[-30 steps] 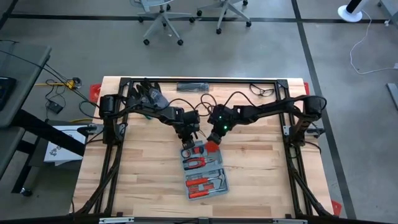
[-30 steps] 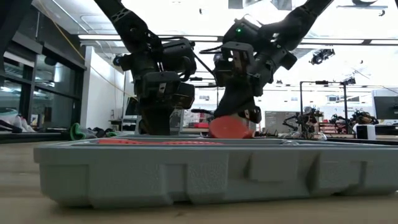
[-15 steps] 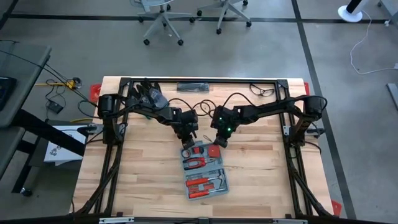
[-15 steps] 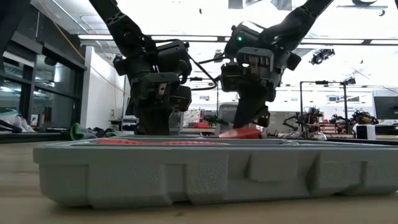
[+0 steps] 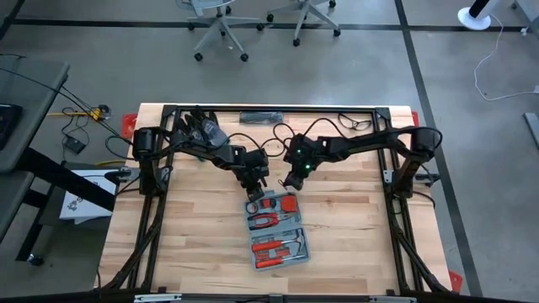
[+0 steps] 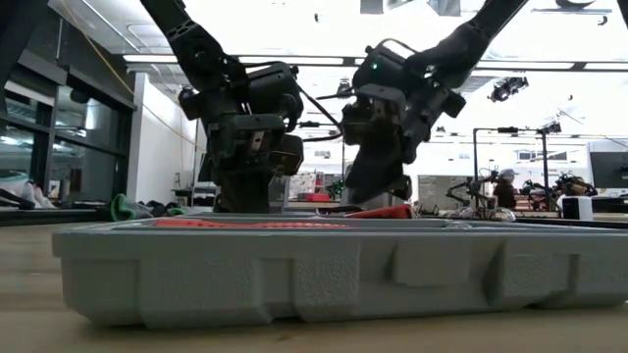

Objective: Prefit tool cases
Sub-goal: Put the tape measure into the gray prefit tool case

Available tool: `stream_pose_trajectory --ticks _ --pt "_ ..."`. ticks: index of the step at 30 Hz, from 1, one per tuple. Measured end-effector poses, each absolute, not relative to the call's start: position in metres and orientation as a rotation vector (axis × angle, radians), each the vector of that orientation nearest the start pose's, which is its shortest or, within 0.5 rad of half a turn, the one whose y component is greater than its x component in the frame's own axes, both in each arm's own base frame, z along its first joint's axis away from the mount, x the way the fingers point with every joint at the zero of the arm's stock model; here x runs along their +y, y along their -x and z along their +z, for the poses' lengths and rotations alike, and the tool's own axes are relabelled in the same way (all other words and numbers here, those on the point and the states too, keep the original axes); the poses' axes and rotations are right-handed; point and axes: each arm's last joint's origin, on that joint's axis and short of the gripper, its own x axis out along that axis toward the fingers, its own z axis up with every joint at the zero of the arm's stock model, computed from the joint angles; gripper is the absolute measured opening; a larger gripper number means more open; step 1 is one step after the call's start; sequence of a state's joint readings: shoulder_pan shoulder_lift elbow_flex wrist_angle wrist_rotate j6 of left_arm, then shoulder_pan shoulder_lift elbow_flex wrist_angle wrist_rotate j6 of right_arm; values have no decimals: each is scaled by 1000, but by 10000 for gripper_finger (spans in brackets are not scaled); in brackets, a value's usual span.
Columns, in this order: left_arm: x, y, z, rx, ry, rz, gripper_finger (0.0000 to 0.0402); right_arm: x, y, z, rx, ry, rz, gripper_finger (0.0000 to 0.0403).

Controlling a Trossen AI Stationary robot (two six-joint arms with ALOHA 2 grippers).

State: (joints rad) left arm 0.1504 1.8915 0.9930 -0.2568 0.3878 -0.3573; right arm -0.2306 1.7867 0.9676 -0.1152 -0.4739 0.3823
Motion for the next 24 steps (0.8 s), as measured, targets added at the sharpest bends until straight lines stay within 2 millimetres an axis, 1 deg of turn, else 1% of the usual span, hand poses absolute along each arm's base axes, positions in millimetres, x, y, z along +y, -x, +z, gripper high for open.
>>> stream_pose_trajectory --ticks 4,7,10,12,15,16,19,24 --pt "41 -339 113 1144 624 -10 0 -69 -342 131 939 -715 38 129" --pt "41 -340 113 1143 624 -10 0 -75 -344 120 939 -768 44 129" --pt "41 -340 113 1141 623 -9 0 -80 -347 120 898 -809 65 125" --pt "41 -340 113 1140 622 -7 0 -82 -348 121 881 -826 63 102" --pt "41 -340 113 1140 620 -3 0 -80 -349 122 877 -841 120 28" --pt "41 -340 113 1140 620 -1 0 -78 -349 122 879 -843 140 15" --pt "45 -339 113 1139 626 7 0 -74 -350 122 889 -857 152 7" --pt "60 -336 113 1132 630 24 0 -74 -351 127 860 -860 152 1"
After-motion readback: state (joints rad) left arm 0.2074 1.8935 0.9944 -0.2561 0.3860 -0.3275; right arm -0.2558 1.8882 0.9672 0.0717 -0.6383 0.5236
